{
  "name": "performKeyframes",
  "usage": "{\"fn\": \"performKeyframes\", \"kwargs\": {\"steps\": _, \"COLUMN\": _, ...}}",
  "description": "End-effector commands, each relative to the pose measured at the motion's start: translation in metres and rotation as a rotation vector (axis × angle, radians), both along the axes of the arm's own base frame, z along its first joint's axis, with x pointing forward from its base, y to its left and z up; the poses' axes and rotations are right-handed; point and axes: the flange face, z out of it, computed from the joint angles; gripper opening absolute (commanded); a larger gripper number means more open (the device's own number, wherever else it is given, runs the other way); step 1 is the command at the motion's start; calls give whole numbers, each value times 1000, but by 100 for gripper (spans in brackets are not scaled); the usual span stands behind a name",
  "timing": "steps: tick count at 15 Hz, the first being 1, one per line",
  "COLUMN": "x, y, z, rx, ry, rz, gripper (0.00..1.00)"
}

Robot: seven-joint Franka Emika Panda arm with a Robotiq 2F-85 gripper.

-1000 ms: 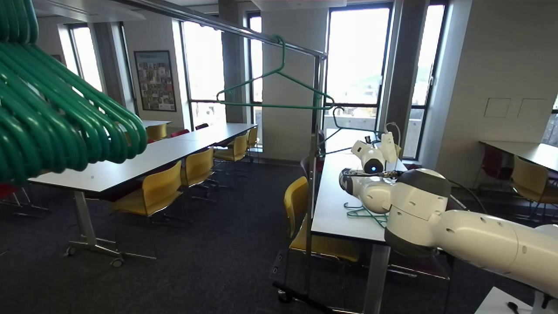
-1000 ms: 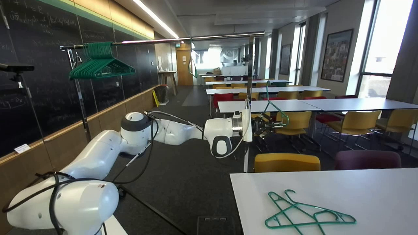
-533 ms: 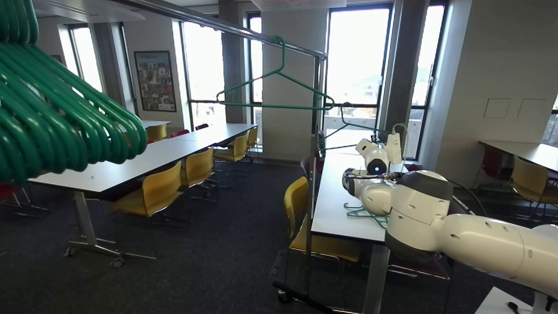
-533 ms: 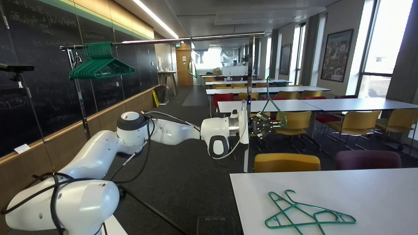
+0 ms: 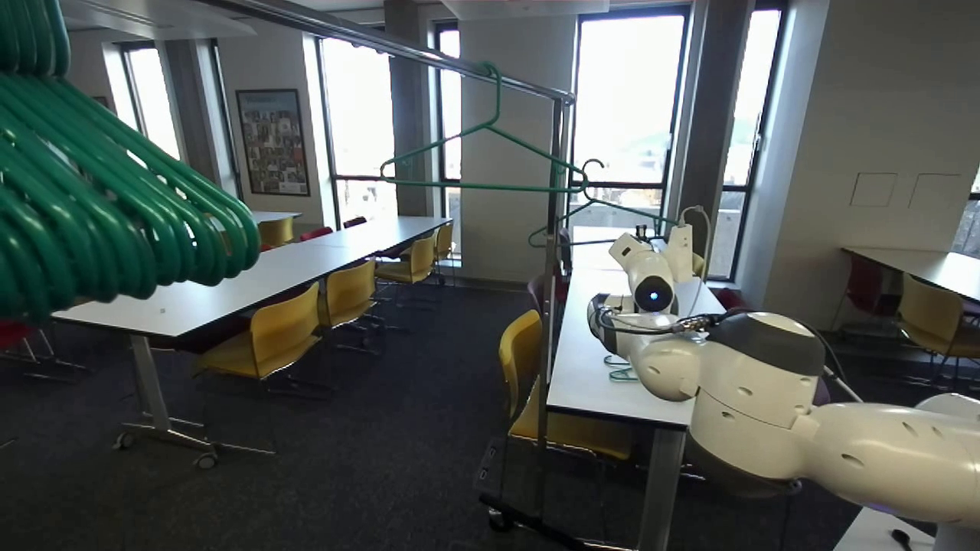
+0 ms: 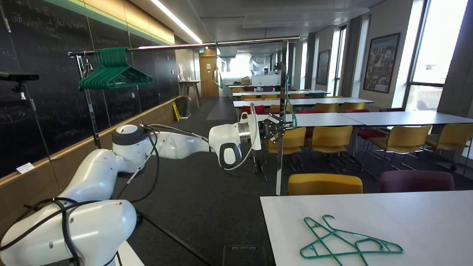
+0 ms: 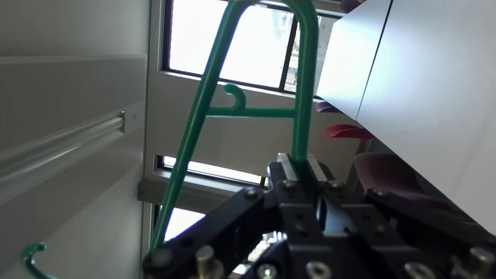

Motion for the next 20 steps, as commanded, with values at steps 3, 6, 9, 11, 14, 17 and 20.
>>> {"fn": "performKeyframes", "kwargs": {"steps": 3, "x": -34, "y": 16, "z": 20, "rx": 2, "ry": -36, "rz": -9, "gripper": 2}}
{"fn": "performKeyframes", "kwargs": {"steps": 6, "x": -57, "y": -24, "z": 24, "rx": 20, "ry": -109, "rz": -102, "gripper": 2}}
{"fn": "performKeyframes", "kwargs": {"steps": 9, "x": -79, "y": -81, "z": 22, "rx": 53, "ry": -142, "rz": -217, "gripper": 2}}
{"fn": "performKeyframes", "kwargs": {"steps": 11, "x": -92, "y": -111, "z": 20, "rx": 63, "ry": -154, "rz": -277, "gripper": 2}}
{"fn": "performKeyframes", "kwargs": {"steps": 14, "x": -102, "y": -136, "z": 20, "rx": 67, "ry": -173, "rz": -326, "gripper": 2}}
{"fn": "performKeyframes", "kwargs": {"steps": 17, "x": -102, "y": -132, "z": 22, "rx": 77, "ry": -179, "rz": -313, "gripper": 2}}
{"fn": "performKeyframes", "kwargs": {"steps": 20, "x": -89, "y": -106, "z": 23, "rx": 96, "ry": -162, "rz": -251, "gripper": 2}}
